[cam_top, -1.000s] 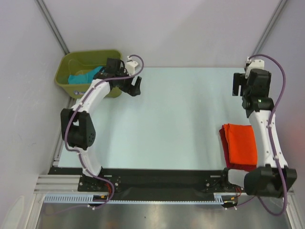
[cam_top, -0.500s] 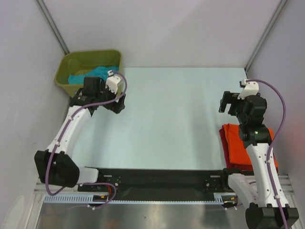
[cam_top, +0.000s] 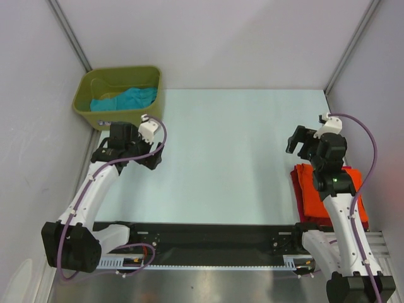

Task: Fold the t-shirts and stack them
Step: Neatly place the folded tshirt to the corner

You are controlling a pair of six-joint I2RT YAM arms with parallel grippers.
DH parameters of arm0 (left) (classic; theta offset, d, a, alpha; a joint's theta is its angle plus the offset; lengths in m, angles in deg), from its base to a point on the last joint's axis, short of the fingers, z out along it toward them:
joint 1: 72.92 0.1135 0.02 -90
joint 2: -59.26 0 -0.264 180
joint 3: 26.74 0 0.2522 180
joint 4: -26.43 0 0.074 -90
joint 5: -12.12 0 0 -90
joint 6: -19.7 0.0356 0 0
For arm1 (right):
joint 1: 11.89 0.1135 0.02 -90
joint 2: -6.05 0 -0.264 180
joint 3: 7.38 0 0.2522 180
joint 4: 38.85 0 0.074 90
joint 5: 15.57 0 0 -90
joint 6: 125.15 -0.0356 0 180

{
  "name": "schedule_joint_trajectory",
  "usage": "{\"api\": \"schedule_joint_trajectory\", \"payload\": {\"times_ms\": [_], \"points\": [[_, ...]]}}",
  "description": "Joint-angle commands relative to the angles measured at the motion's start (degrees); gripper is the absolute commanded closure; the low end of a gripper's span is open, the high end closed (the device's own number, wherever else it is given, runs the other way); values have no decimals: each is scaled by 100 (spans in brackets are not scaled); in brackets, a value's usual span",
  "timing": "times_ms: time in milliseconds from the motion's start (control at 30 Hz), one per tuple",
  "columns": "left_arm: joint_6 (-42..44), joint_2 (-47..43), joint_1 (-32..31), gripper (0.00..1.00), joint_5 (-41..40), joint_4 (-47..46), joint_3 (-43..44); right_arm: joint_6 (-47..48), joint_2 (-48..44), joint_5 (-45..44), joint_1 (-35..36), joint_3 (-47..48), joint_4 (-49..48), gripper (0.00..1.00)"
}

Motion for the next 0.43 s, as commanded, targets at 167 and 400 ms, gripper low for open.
{"api": "schedule_joint_trajectory", "payload": {"times_ms": [167,400], "points": [[111,-4,50,4,34,-191,38,-70,14,-96,33,-31,-449,0],[147,22,50,4,52,-200,21,18,58,-166,50,30,-520,0]]}}
